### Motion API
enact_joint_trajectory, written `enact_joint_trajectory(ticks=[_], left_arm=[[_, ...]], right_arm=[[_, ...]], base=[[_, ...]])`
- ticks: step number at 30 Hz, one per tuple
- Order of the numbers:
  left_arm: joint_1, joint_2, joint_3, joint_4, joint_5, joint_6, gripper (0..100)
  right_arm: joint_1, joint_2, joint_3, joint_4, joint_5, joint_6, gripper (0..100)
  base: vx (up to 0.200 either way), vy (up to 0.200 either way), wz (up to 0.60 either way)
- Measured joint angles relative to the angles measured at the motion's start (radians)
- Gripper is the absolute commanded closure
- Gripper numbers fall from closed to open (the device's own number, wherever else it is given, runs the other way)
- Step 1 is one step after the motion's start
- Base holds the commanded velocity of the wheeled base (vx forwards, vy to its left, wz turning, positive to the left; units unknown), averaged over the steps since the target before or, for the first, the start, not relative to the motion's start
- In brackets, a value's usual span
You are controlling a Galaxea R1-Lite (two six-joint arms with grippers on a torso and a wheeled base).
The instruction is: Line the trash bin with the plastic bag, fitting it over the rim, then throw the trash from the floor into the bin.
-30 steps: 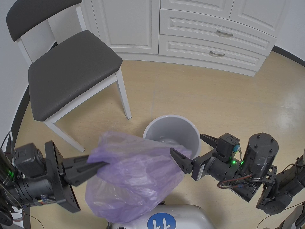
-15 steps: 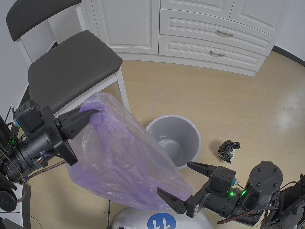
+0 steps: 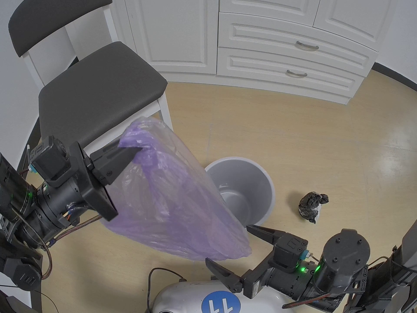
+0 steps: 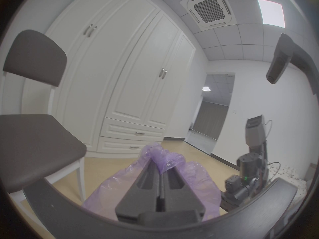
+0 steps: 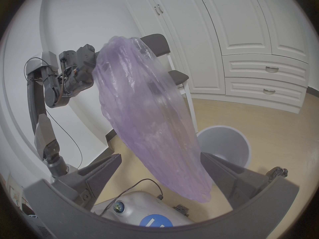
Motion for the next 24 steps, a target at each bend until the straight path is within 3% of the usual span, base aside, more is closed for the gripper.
enact_joint_trajectory(ticks=[5, 8, 15, 24], left_arm=[[0.049, 0.0, 0.027, 0.0, -0.171, -0.012, 100], [0.092, 0.0, 0.037, 0.0, -0.227, -0.016, 100], [0.153, 0.002, 0.039, 0.0, -0.254, -0.021, 100], [0.197, 0.017, -0.016, 0.0, -0.254, -0.092, 100]], right_arm=[[-0.038, -0.007, -0.002, 0.0, -0.002, -0.012, 0], [-0.082, -0.022, -0.005, 0.003, -0.002, -0.033, 0], [-0.168, -0.085, -0.011, 0.077, -0.001, -0.076, 0], [-0.173, -0.129, 0.001, 0.133, 0.008, -0.08, 0]], base=[[0.0, 0.0, 0.0], [0.0, 0.0, 0.0], [0.0, 0.0, 0.0], [0.0, 0.0, 0.0]])
